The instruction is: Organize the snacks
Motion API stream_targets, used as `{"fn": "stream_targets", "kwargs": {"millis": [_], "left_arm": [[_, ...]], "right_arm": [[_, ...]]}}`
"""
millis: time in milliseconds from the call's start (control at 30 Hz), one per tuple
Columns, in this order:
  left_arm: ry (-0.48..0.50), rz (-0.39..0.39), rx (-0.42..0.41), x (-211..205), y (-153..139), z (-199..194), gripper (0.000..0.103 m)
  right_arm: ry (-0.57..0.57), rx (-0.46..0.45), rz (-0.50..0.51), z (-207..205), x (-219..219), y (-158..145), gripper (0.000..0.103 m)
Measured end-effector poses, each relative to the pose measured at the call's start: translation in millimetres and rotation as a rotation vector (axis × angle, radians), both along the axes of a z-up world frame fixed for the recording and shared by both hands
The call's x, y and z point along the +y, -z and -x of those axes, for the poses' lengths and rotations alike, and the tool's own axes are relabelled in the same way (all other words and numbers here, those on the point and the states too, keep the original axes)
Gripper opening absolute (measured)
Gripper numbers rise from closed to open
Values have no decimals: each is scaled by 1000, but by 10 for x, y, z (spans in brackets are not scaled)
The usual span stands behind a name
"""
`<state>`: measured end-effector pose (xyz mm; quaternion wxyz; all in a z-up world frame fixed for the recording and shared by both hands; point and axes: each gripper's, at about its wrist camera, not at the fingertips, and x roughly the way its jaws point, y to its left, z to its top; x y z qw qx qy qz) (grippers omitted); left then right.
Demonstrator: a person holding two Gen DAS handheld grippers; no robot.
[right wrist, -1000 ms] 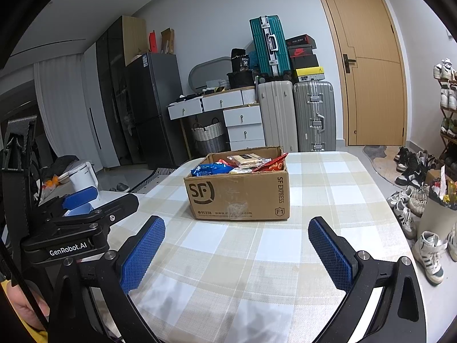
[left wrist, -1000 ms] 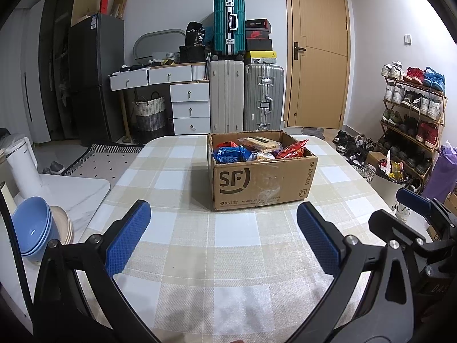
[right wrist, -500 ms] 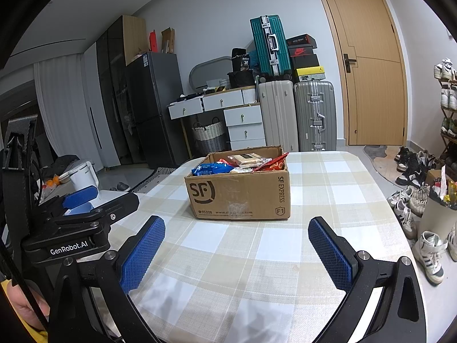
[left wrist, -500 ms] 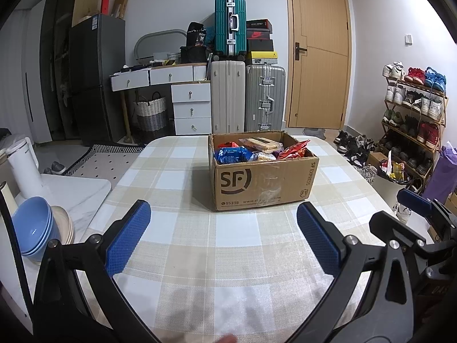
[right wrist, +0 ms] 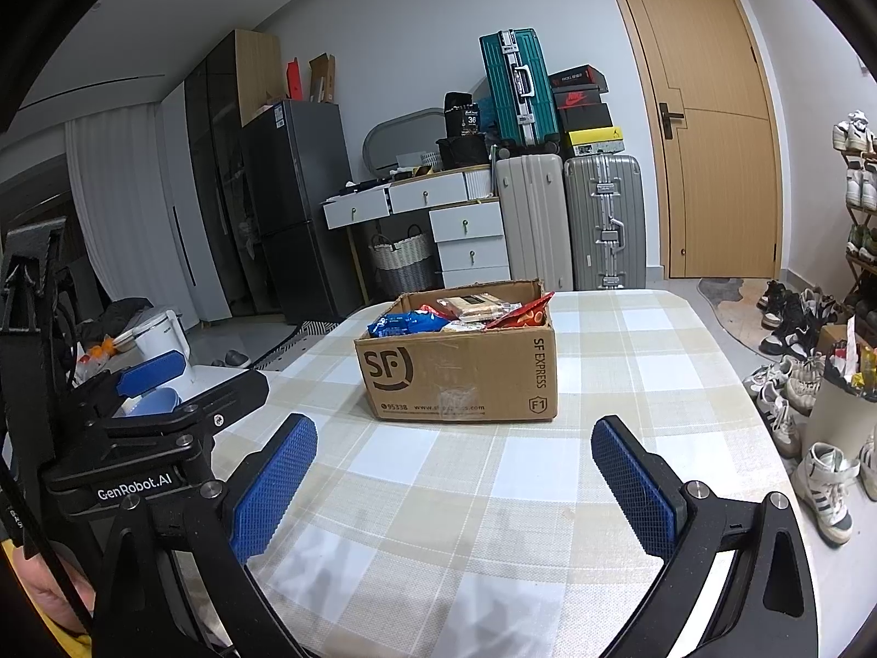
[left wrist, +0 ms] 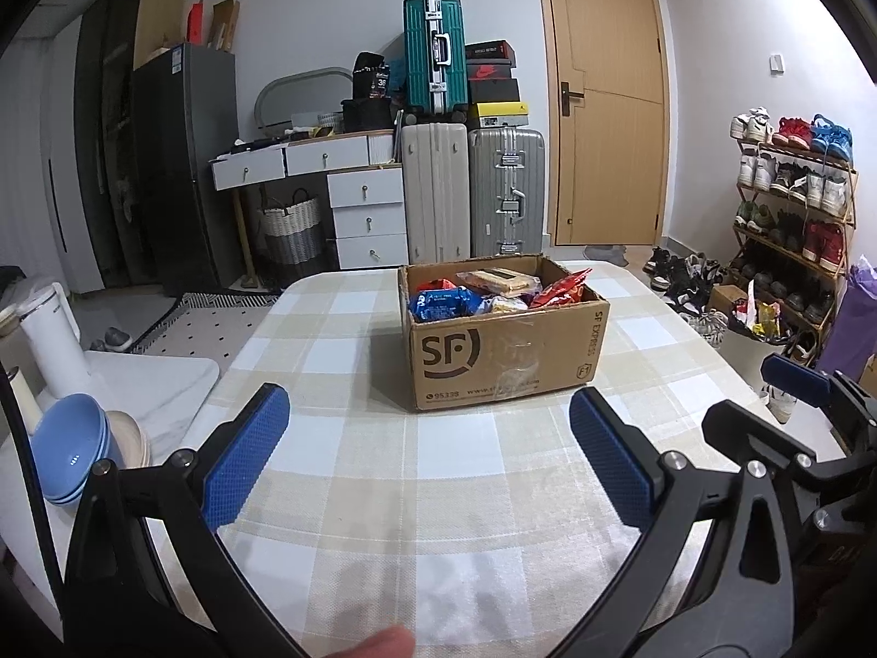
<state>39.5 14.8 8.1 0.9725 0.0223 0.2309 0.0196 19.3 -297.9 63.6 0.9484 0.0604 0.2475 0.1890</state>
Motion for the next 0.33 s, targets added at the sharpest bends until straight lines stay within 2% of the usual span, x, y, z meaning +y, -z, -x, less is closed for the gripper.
{"fn": "stream_targets", "kwargs": {"millis": [333], "left_arm": [[-11,44,14,67,-17,-12,102]], "right_arm": [[0,1,0,1,1,2,102]]}}
